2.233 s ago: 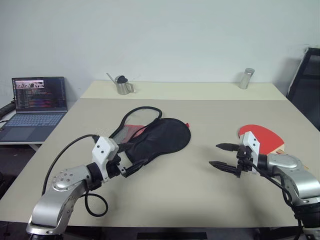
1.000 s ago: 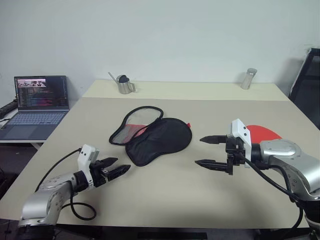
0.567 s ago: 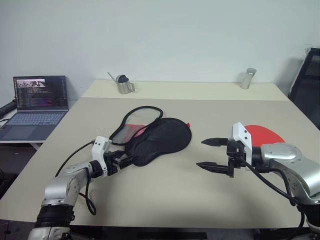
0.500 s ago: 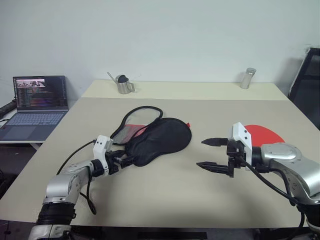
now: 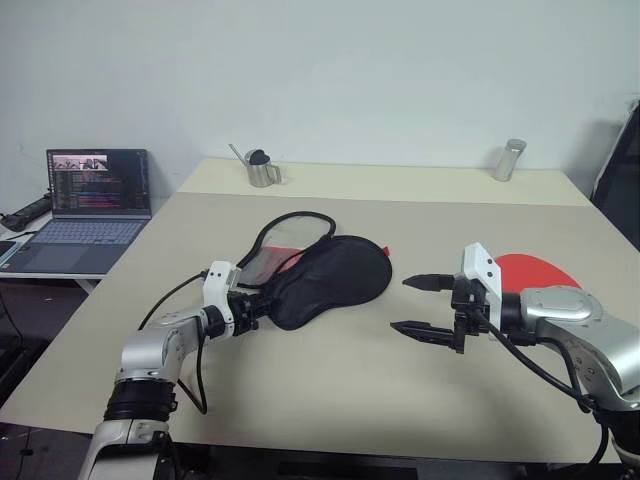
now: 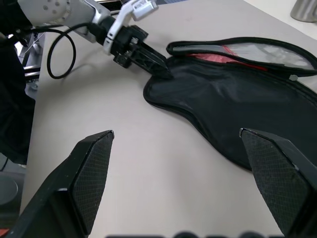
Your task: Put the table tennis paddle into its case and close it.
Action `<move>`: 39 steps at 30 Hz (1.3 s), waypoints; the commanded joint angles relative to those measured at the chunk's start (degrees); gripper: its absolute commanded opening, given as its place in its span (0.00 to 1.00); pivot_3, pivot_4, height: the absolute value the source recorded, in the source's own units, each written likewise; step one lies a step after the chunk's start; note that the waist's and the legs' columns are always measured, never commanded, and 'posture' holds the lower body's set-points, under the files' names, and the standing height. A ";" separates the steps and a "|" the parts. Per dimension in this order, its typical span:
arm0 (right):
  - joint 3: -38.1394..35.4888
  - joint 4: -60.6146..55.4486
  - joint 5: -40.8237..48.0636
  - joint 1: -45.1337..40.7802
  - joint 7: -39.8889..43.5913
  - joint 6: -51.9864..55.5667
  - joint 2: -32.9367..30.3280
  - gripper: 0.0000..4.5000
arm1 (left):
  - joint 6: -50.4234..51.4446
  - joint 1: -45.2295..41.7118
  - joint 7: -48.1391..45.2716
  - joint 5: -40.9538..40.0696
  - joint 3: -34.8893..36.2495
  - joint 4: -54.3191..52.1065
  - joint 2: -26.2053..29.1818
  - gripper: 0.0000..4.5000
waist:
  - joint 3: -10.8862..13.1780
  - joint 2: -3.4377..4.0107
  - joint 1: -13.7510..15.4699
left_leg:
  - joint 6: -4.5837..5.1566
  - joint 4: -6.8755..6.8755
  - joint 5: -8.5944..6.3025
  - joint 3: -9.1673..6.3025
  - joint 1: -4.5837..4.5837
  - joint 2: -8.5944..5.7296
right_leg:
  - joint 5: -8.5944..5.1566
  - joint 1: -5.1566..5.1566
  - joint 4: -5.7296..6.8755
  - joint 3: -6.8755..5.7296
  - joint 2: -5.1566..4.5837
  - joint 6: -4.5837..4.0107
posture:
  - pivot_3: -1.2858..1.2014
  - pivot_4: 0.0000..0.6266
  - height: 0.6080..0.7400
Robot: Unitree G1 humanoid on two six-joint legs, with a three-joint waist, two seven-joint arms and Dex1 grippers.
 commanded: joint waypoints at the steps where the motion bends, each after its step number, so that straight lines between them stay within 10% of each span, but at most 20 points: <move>1: -1.95 -2.59 1.63 -1.52 -0.81 0.64 -0.39 1.00 | 3.48 -0.68 -1.13 -0.69 -2.82 1.32 -3.03 0.08 | 0.00 0.00 0.01 | 0.00 0.00 0.00 -0.01 -0.01 -0.01 | 0.00 0.00 -0.01 -0.01 -0.02 0.01 | 0.52 0.24 1.00; 12: -2.90 -3.53 2.39 -1.22 -1.73 1.55 -1.47 1.00 | 27.28 3.01 1.65 -15.45 2.44 -14.96 -9.90 0.01 | 0.02 -0.05 -0.22 | 0.00 -0.02 0.00 -0.03 -0.10 -0.08 | -0.02 -0.04 -0.06 -0.05 -0.11 0.05 | 0.52 0.24 1.00; 22: -3.45 -3.74 2.32 0.12 -2.47 1.06 -2.32 1.00 | 27.20 1.16 6.16 -17.21 3.97 -15.69 -14.85 0.01 | 0.04 -0.08 -0.36 | 0.00 -0.01 0.00 -0.02 -0.08 -0.07 | -0.02 -0.04 -0.03 -0.03 -0.07 0.06 | 0.52 0.24 1.00; 34: -4.19 -3.59 3.82 0.18 -4.15 3.54 -2.63 1.00 | 16.27 10.59 -2.45 -9.96 -8.84 -23.87 0.26 0.83 | 0.02 -0.04 -0.96 | -0.04 -0.10 0.01 0.04 -0.01 -0.04 | -0.04 -0.06 -0.04 0.04 -0.07 0.02 | 0.52 0.24 1.00; 39: -5.45 -3.47 5.68 0.16 -8.77 11.01 -2.32 1.00 | -2.82 18.04 -12.63 0.55 -16.51 -25.16 14.93 0.83 | -0.03 0.01 -2.11 | -0.03 -0.26 0.00 0.25 0.21 0.11 | -0.14 -0.04 0.00 0.16 -0.02 -0.18 | 0.52 0.24 1.00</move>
